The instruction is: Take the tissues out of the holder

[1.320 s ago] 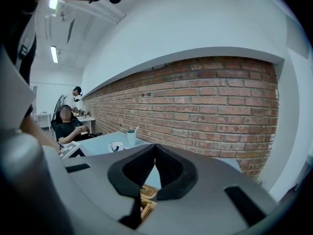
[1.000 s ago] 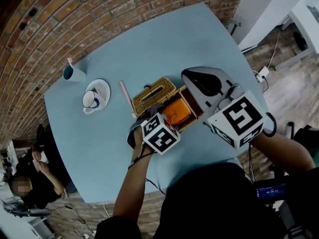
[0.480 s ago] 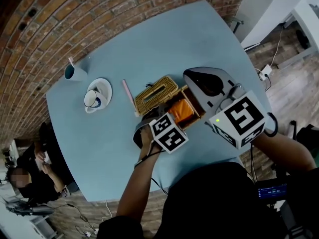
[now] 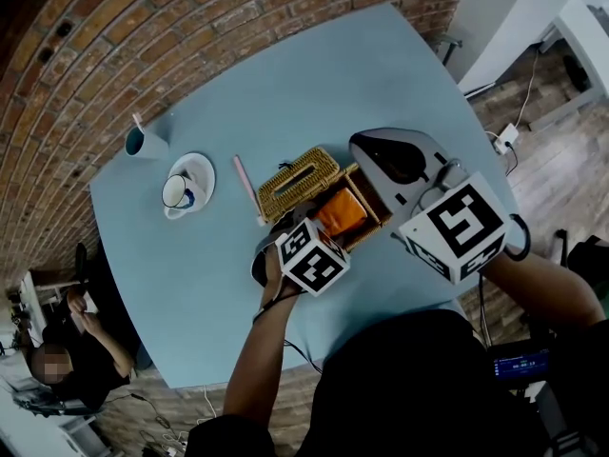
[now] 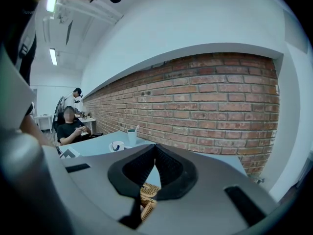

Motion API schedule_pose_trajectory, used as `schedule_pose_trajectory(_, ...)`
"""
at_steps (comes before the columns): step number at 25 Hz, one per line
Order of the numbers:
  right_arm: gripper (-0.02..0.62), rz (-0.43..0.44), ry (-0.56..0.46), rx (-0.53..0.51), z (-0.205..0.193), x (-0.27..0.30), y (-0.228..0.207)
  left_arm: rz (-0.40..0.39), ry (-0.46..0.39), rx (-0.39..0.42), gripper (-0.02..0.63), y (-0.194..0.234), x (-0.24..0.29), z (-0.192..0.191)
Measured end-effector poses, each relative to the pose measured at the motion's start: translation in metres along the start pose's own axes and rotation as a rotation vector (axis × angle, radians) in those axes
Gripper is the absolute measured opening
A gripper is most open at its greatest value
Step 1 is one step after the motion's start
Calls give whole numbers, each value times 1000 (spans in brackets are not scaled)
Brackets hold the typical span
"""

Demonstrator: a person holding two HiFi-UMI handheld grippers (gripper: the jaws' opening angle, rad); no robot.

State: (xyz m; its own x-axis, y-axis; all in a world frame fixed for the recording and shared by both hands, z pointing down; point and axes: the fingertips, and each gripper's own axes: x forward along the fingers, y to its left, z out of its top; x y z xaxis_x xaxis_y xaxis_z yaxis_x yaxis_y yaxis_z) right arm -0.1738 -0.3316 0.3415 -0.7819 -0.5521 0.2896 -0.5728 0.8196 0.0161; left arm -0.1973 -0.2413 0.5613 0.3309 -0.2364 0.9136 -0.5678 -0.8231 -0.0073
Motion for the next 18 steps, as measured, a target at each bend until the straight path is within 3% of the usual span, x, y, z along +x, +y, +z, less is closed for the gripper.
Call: schedule_pose_trajectory(18, 3, -6, -39, -38, 18, -13, 11, 81, -92, -27, 268, 2, -35, 13)
